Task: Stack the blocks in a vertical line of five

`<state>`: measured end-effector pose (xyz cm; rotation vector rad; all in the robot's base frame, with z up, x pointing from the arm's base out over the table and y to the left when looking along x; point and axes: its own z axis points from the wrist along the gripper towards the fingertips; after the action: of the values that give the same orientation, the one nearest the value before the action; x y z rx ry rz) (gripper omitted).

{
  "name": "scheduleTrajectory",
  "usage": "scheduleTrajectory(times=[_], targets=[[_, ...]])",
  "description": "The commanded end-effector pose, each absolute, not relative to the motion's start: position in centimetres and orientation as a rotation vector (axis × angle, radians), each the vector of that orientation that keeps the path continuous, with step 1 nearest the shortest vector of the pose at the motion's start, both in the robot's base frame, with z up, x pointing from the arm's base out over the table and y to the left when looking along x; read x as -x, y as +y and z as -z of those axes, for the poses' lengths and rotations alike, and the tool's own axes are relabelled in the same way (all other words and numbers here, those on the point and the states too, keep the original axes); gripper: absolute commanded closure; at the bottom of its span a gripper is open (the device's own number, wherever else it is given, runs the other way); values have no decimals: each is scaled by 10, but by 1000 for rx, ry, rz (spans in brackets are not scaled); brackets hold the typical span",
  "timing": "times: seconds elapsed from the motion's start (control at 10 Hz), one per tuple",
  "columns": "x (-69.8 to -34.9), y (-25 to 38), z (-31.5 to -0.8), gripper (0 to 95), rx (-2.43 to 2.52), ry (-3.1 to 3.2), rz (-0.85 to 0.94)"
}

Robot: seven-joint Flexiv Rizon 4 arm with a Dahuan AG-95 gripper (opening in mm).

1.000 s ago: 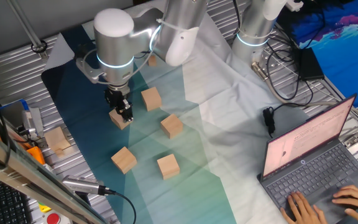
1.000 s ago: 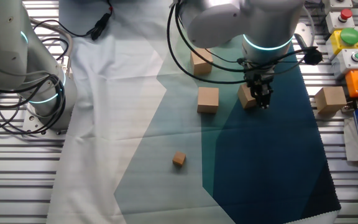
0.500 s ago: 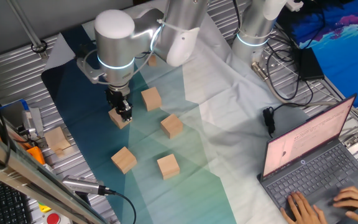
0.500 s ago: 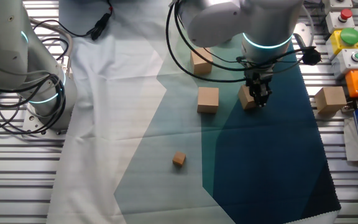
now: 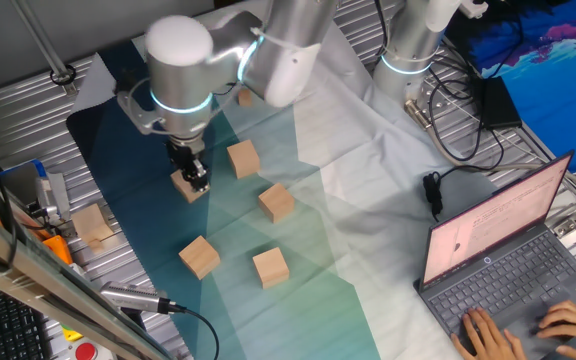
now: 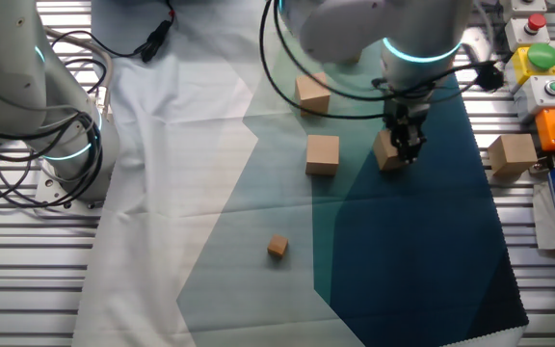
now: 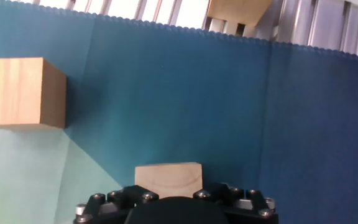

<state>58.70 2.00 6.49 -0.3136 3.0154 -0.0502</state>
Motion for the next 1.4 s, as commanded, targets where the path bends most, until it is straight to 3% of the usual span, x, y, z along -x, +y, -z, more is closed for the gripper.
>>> scheduleTrajectory(times=[0.1, 0.4, 0.8, 1.4], targets=[[-593, 19, -77, 950, 306, 3040, 46], [-591, 15, -114, 950, 222, 3083, 38], [-564, 3, -154, 950, -45, 3126, 34], [-513, -3, -155, 950, -111, 3111, 27]])
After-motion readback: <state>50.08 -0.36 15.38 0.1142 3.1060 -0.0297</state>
